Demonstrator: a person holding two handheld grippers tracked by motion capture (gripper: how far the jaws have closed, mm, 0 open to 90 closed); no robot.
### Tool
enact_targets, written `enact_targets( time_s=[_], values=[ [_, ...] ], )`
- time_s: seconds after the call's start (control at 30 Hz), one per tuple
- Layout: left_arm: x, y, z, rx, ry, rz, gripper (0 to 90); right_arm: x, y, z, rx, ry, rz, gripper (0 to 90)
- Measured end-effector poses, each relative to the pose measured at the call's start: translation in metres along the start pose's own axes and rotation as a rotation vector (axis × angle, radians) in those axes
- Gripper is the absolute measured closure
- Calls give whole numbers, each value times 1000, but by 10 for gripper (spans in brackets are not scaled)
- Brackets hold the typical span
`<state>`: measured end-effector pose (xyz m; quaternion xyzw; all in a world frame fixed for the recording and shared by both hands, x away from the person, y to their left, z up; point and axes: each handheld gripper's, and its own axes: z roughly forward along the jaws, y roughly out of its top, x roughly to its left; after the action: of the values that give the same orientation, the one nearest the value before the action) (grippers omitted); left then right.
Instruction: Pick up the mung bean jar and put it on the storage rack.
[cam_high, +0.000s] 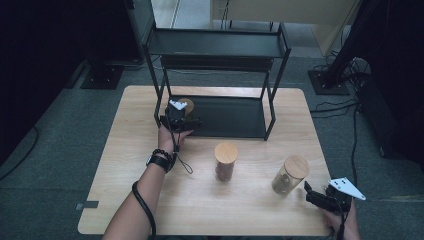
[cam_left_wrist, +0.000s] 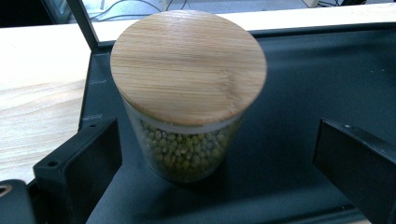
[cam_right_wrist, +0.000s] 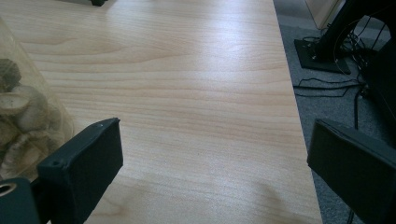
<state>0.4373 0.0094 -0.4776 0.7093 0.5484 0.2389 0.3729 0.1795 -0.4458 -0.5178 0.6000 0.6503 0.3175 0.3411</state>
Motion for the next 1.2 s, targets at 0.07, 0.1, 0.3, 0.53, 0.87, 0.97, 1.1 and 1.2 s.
enact_targets(
  time_s=[0.07,0.1,0.3,0.53,0.87,0.97,1.1,1.2],
  values=[
    [-1,-1,-3,-2,-5,7,9,0,0,0,0,-1,0,32],
    [-2,-2,-4,-5,-5,9,8,0,0,0,0,-1,-1,32],
    [-5,-5,-11,-12,-15,11,3,0,0,0,2,-2,-2,32],
    [-6,-11,-19,-24,-19,6,0,0,0,0,6,-1,-3,32],
    [-7,-23,-29,-26,-29,12,0,1,0,0,6,-4,-4,32],
    [-6,-28,-31,-25,-34,18,0,1,0,0,6,-4,-5,32],
    [-5,-34,-34,-26,-41,21,0,1,0,0,7,-5,-6,32],
    [-4,-37,-38,-33,-47,23,0,1,0,1,8,-6,-7,32]
  ],
)
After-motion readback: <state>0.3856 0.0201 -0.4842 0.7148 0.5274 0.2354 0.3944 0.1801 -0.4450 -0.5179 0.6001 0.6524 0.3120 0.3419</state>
